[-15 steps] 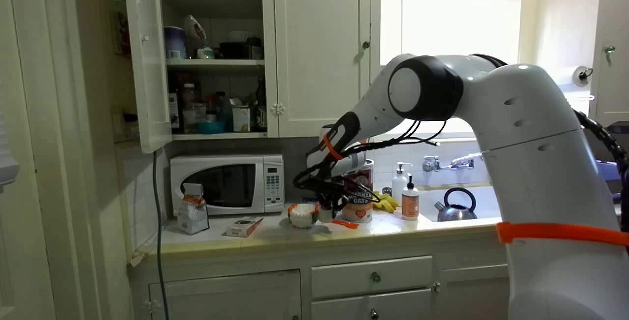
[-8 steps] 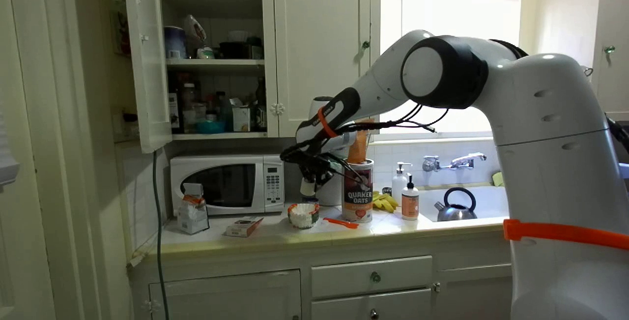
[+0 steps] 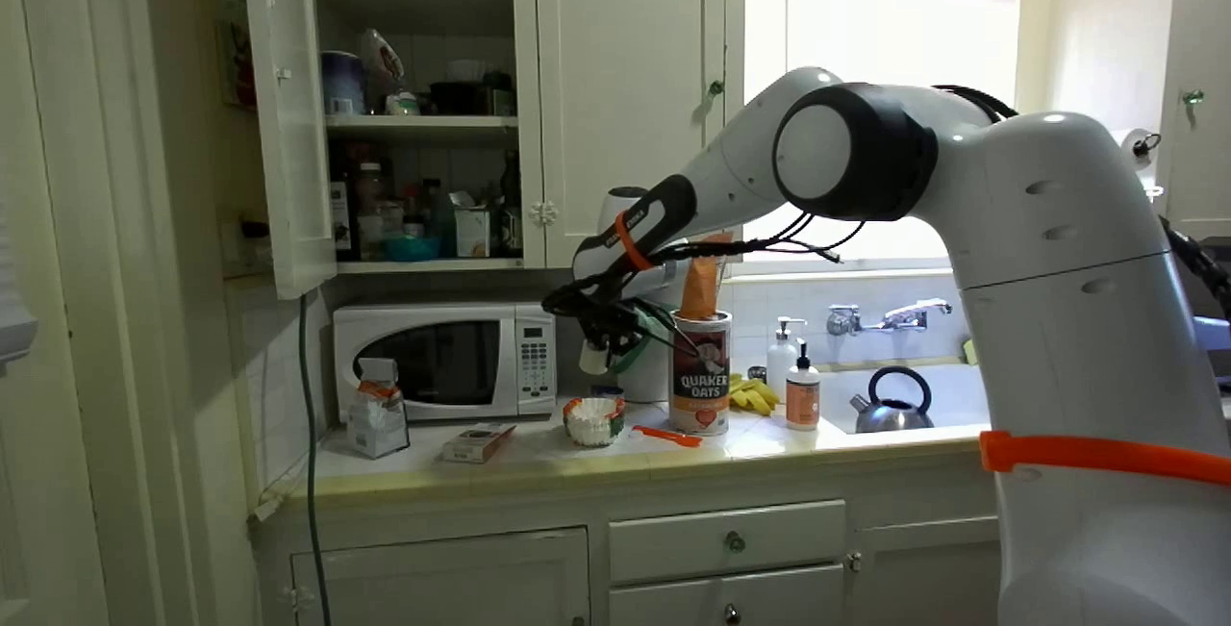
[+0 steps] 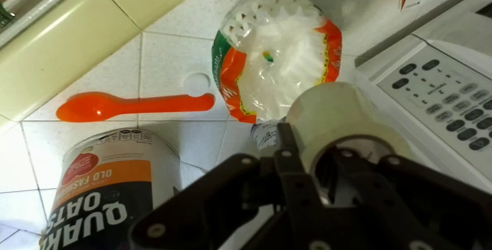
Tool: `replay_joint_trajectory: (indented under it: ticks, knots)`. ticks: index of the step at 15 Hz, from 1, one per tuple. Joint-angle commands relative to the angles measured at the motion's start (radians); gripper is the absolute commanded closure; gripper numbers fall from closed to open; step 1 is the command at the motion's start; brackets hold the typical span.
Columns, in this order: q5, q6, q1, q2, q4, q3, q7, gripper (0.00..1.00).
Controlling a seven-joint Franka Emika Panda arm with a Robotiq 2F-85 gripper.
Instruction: Move the tape to the back of the counter
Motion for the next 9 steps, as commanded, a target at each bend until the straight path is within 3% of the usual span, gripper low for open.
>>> replay_joint_trajectory:
  ticks: [1,6,9]
  knots:
    - [-0.014,0.163,-0.008,0.126,0.098,-0.005,0.041,0.96]
    - [-0.026,0.433,0.014,0.33,0.23,-0.071,0.076,0.96]
    - [-0.006,0.508,0.03,0.438,0.322,-0.135,0.118,0.96]
